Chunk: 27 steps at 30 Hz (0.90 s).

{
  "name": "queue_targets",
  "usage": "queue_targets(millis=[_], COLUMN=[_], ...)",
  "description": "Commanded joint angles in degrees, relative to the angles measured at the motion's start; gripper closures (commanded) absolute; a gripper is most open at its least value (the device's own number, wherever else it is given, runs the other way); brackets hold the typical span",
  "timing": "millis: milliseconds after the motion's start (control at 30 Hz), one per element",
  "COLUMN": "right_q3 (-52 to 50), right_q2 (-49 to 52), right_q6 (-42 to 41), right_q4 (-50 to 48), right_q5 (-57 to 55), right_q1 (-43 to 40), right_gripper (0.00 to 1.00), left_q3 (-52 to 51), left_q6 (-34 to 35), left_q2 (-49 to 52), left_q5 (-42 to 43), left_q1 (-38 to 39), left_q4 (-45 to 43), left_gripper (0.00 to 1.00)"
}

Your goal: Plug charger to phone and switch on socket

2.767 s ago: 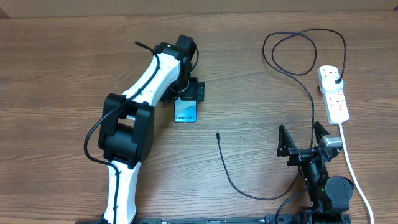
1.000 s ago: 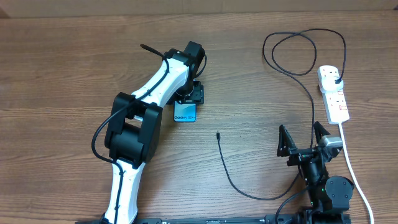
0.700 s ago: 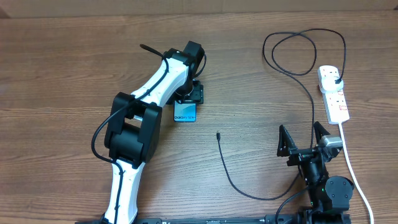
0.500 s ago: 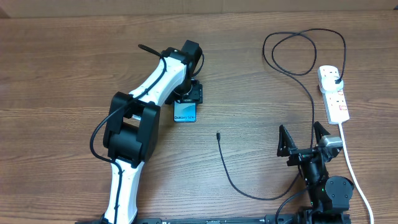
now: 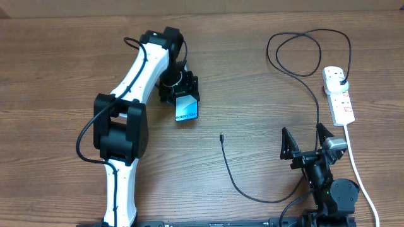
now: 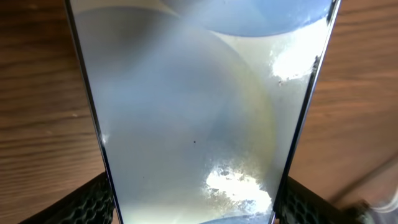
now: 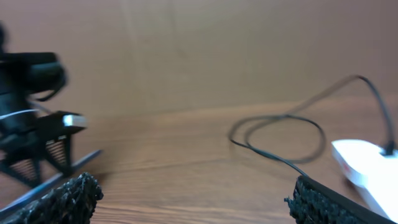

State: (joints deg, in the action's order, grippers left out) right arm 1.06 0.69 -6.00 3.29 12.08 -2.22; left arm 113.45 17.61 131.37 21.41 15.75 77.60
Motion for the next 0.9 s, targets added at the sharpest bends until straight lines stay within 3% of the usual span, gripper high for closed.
queue_targets(millis=[0,167,333,500,633,833,867], right_q3=[-0.57,3.13,15.5,38.03,59.1,65.92,65.92], right_q2=[-0.52,-0.33,5.14,22.45,41.57,55.54,57.53], right_q6=[0.07,-5.11,-7.52,-7.48,-7.3,-7.3,-7.3], right_q4=[-3.69,-2.03,6.21,24.02,44.3,49.44,49.57], right_q5=[9.4,11.43,11.58,11.58,11.78,27.3,29.27], right_q1=[0.28,0.28,0.28,0.28,0.28,0.28,0.33], right_gripper=[0.0,0.0,0.0,0.0,0.0,0.0,0.08], left_q3=[3.34,3.52,3.67,3.74,3.74,3.74,3.74], left_q6=[-3.89,-3.91,-3.91,-2.64,-2.1,-1.73,-1.73], left_q2=[-1.42,-1.42,-1.44,-1.44,-1.44,-1.44,-1.44], left_q5=[10.05,11.32,13.2,14.47,16.2,16.2,16.22], left_q1=[-0.33,-0.31,0.39,1.95,4.02,5.7,5.97], left_q4=[1.31,0.87,-0.66,-3.45,-4.48,-4.87,-4.85], left_gripper=[0.24,0.24,0.25,0.26,0.26,0.25,0.25])
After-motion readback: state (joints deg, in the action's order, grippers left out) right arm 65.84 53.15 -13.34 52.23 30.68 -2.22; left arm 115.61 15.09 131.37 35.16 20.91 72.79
